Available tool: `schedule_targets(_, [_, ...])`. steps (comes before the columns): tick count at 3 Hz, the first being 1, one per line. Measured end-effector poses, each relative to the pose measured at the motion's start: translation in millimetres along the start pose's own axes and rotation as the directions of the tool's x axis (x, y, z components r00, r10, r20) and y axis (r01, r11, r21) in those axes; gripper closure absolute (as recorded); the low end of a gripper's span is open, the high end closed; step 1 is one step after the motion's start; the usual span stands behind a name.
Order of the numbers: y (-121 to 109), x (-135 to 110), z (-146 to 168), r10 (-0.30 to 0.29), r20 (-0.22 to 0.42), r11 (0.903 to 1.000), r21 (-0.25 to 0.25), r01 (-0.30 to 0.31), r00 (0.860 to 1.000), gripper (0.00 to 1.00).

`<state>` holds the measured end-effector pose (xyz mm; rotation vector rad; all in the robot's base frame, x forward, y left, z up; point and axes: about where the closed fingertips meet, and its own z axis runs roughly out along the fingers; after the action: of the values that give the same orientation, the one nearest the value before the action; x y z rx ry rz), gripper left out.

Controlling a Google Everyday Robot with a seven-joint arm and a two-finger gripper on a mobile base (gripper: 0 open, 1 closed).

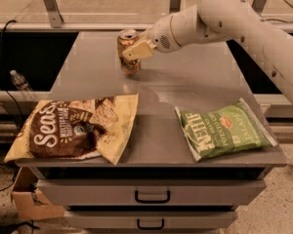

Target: Move orange can near brown chip bag

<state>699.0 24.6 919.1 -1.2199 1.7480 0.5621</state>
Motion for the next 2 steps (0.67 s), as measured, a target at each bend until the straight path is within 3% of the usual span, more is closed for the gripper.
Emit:
schedule_targets(1, [16.5, -23.0, -7.3, -0.104, -0.034, 0.993, -0.061, 0.102, 0.994, 1.0])
schedule_targets(2, [49.6, -26.8, -4.8, -0.154, -0.076, 0.9733, -0.183, 0.138, 0.985, 1.0])
